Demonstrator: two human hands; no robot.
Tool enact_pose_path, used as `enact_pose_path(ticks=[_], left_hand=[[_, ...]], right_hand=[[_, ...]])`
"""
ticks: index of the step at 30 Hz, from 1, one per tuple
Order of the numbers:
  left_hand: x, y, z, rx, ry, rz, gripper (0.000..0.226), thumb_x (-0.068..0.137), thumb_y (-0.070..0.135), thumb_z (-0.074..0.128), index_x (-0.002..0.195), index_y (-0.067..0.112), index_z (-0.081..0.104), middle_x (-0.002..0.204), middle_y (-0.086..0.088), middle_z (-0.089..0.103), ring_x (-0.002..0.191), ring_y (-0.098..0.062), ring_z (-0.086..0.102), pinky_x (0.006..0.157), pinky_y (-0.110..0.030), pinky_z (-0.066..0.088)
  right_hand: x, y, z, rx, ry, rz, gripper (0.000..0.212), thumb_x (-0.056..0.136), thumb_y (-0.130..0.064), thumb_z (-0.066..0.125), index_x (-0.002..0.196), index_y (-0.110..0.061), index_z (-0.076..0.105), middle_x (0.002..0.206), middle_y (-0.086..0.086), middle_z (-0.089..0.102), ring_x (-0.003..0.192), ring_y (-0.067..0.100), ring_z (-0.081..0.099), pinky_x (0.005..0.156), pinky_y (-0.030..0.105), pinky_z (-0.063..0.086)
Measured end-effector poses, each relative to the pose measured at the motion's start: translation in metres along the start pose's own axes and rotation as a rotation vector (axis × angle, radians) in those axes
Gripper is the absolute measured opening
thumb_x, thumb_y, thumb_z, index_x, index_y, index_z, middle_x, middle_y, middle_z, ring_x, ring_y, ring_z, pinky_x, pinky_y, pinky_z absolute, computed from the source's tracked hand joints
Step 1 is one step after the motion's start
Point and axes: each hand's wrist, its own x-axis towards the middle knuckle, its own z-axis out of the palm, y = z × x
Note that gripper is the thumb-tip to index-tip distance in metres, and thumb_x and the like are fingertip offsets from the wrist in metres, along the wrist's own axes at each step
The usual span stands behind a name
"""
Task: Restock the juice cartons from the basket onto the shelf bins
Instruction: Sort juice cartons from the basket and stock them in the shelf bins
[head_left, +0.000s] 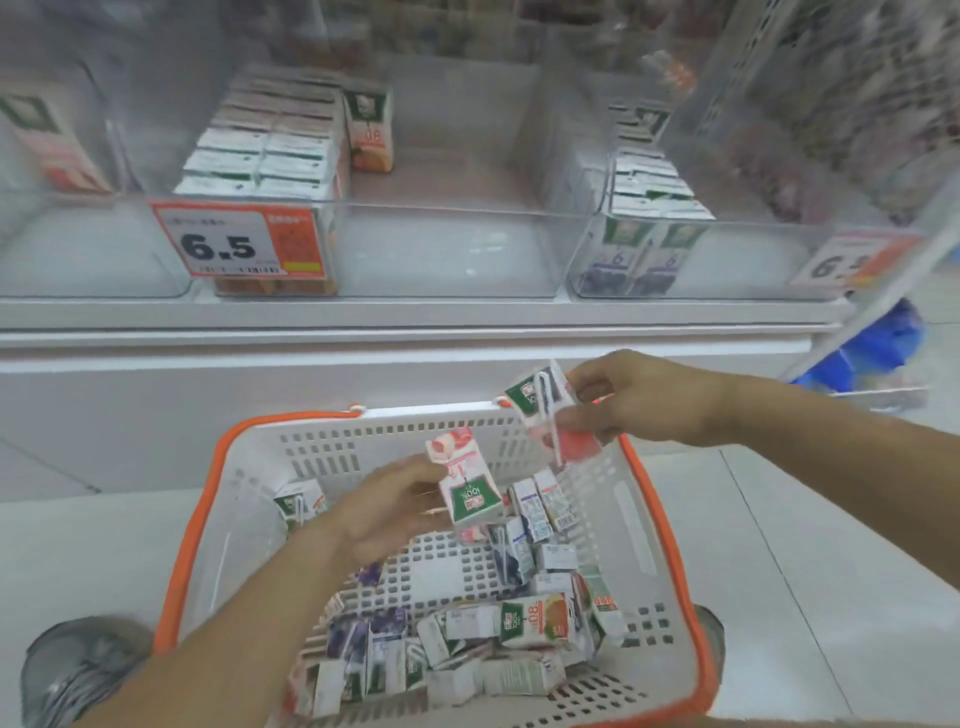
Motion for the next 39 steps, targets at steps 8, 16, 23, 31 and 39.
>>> enact_pose_path(ticks=[8,16,23,31,39], left_hand=[[-0.047,0.077,0.061,0.034,-0.122,0.079,0.052,0.085,0.032,0.061,0.129,0.005,0.061,0.131,-0.022,0.061,0.113,-0.035,0.061,0.089,-0.043,0.054],[-0.09,0.137,0.072,0.403,-0.08,0.054,0.033,0.086,0.03,0.063,0.103,0.003,0.066,0.087,-0.024,0.067,0.079,-0.036,0.069,0.076,-0.047,0.058],[-0.129,0.16,0.033,0.6,-0.219,-0.049,0.055,0.076,-0.009,0.07,0.127,0.002,0.051,0.109,-0.032,0.064,0.092,-0.043,0.066,0.072,-0.041,0.059],[-0.131,0.177,0.02,1.118,0.12,0.258,0.028,0.078,0.014,0.082,0.098,0.011,0.062,0.079,-0.004,0.075,0.067,-0.016,0.066,0.057,-0.027,0.049],[-0.125,0.171,0.026,0.458,0.149,0.318,0.017,0.085,0.035,0.067,0.086,0.018,0.07,0.088,-0.014,0.069,0.079,-0.029,0.056,0.07,-0.036,0.049]], right_hand=[[-0.037,-0.026,-0.004,0.545,0.216,-0.174,0.026,0.092,-0.01,0.065,0.111,0.007,0.064,0.097,0.017,0.075,0.085,0.026,0.07,0.076,0.031,0.058],[-0.034,-0.049,-0.002,0.706,0.07,-0.234,0.041,0.081,-0.028,0.07,0.104,0.006,0.061,0.089,0.015,0.073,0.081,0.023,0.069,0.069,0.037,0.057],[-0.02,-0.069,0.022,0.84,-0.052,-0.178,0.069,0.079,-0.024,0.074,0.132,0.007,0.04,0.113,0.027,0.068,0.098,0.035,0.07,0.079,0.045,0.06],[-0.01,-0.09,0.031,0.651,0.042,-0.168,0.061,0.062,-0.027,0.085,0.116,-0.011,0.06,0.083,0.002,0.071,0.074,0.021,0.068,0.061,0.032,0.055],[-0.011,-0.109,0.047,0.772,-0.013,-0.169,0.051,0.077,-0.037,0.073,0.114,-0.004,0.062,0.103,0.02,0.068,0.092,0.03,0.069,0.073,0.041,0.061]])
